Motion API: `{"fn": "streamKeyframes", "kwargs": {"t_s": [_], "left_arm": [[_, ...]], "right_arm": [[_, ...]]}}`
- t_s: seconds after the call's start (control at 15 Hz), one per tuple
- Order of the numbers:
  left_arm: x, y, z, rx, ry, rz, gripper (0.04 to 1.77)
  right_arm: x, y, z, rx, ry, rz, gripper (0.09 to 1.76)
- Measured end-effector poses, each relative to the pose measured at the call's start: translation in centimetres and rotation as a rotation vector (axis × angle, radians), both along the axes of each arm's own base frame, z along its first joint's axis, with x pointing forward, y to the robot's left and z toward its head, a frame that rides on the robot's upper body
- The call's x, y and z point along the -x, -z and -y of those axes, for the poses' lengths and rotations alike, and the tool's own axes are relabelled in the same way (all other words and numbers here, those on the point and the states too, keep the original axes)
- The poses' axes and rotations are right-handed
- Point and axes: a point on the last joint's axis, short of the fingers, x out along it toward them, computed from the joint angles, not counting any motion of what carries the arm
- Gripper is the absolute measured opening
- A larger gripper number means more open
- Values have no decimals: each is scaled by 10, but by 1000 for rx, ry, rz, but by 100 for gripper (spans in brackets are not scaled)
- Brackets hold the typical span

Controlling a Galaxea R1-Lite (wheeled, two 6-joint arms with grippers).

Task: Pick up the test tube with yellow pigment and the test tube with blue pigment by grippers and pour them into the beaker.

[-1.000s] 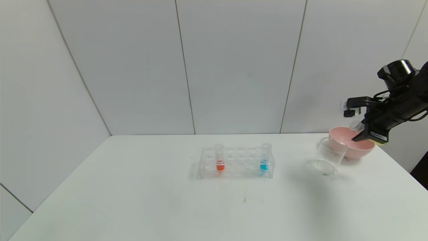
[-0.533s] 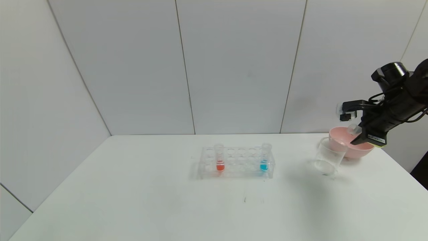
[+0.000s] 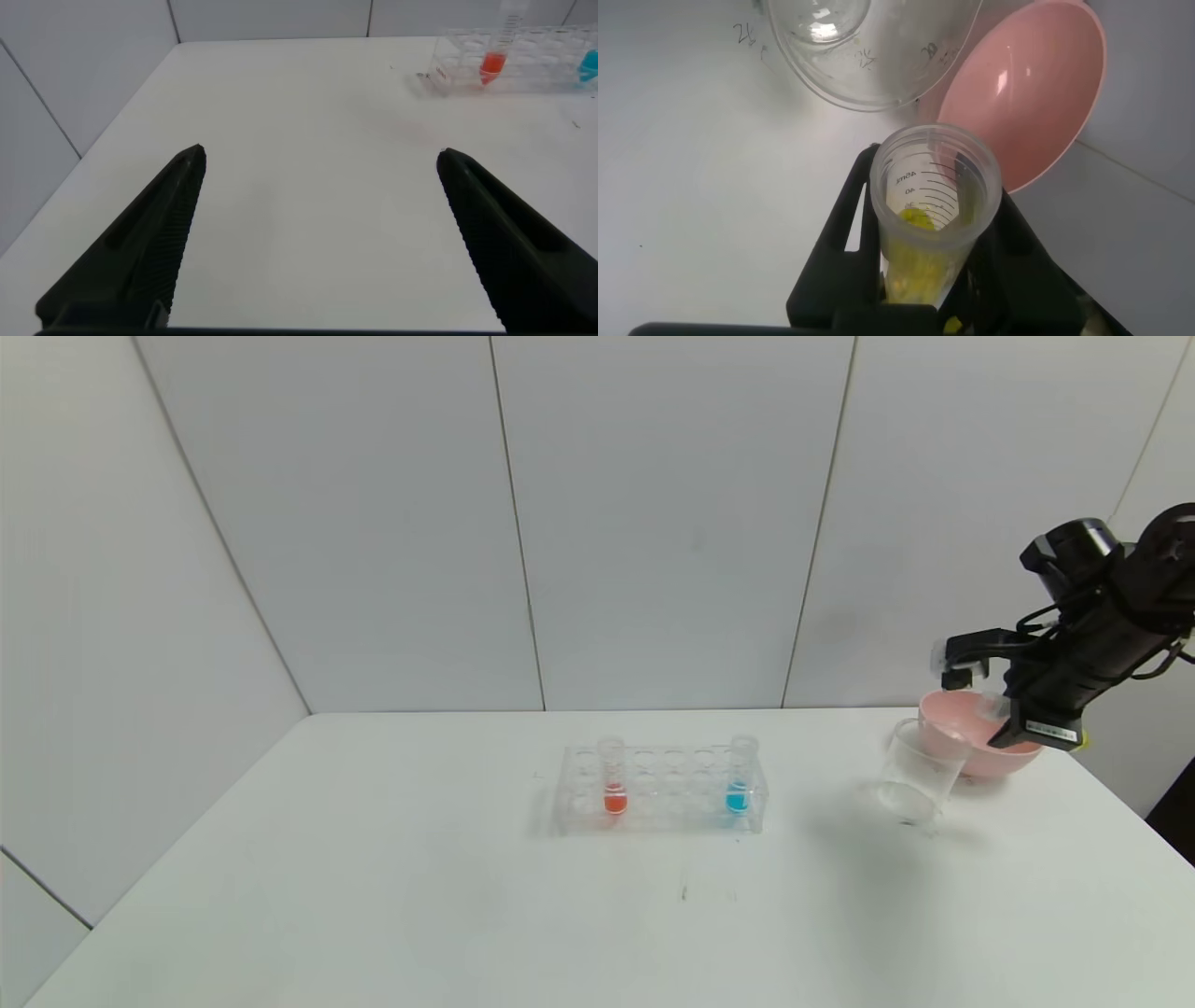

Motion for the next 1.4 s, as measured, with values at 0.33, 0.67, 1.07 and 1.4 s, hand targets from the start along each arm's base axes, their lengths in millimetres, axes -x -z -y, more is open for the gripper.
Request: {"fn": "streamKeyframes", "kwargs": {"t_s": [0.33,0.67,1.07,1.4], "left_arm": [[0,0,0,0,0,0,176],[0,0,0,0,0,0,176],[0,0,0,0,0,0,176],[0,0,0,0,0,0,176]], "right_arm": [[-3,5,-6,80,13,-18,58],[-6,10,-8,171,19,-38,58],[-8,11,-18,242,5,-40,58],[-13,11,-23,338,-9,-19,58]]}}
